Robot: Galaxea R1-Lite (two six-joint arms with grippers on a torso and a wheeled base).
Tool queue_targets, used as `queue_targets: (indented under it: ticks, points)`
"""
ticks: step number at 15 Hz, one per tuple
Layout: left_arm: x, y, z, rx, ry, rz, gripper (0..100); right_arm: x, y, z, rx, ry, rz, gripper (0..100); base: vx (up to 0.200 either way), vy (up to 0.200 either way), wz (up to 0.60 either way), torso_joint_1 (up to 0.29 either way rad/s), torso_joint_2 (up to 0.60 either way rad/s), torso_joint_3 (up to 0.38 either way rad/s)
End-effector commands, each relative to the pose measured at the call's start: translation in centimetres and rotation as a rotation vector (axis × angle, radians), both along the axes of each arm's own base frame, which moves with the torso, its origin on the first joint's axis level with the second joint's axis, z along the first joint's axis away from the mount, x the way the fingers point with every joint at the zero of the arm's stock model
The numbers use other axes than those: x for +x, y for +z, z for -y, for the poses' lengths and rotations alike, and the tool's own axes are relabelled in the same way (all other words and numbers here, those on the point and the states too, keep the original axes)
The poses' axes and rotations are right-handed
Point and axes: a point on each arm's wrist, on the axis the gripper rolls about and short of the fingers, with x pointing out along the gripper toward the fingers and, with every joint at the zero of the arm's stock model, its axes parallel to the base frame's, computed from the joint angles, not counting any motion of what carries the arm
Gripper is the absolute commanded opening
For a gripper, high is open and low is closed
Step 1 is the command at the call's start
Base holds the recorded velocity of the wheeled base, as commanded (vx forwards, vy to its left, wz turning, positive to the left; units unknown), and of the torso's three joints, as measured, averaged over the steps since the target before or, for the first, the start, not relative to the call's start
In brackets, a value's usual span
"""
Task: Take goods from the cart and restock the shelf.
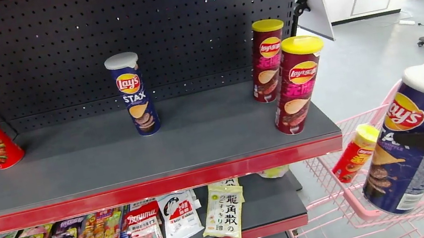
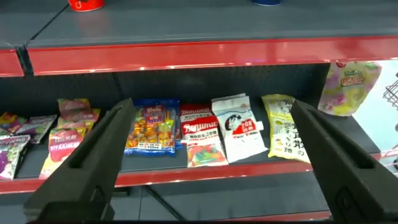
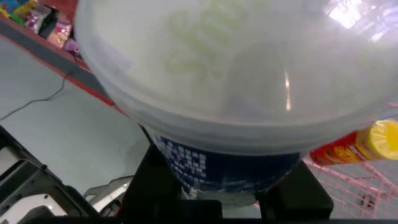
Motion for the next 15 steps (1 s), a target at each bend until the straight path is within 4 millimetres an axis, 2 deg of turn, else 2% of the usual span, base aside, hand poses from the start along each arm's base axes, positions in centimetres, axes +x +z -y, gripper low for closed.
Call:
queue_targets:
  ticks: [1, 4, 7, 10, 15]
  points:
    - [0.0, 0.0, 0.0, 0.0, 0.002, 0.001, 100, -0.2, -0.5, 0.0, -0.014, 0.0, -0.006, 0, 0.0, 0.0, 0.0, 0.0, 0.0, 0.0]
    - [0.0, 0.0, 0.0, 0.002, 0.002, 0.001, 100, -0.6, -0.7, 0.0, -0.016, 0.014, 0.033, 0, 0.0, 0.0, 0.0, 0.0, 0.0, 0.0]
    - [0.0, 0.0, 0.0, 0.002, 0.0, 0.001, 100, -0.7, -1.3, -0.2, -0.017, 0.051, 0.082, 0, 0.0, 0.2, 0.0, -0.002, 0.0, 0.004]
    - [0.0, 0.0, 0.0, 0.002, 0.0, 0.001, 100, -1.1, -1.4, -0.5, 0.047, 0.223, 0.068, 0, 0.0, 0.2, 0.0, 0.01, 0.0, 0.001]
    - [0.0, 0.0, 0.0, 0.002, 0.0, 0.001, 100, -1.3, -1.5, -0.9, 0.049, 0.257, 0.068, 0, 0.0, 0.2, 0.0, 0.0, 0.0, 0.005]
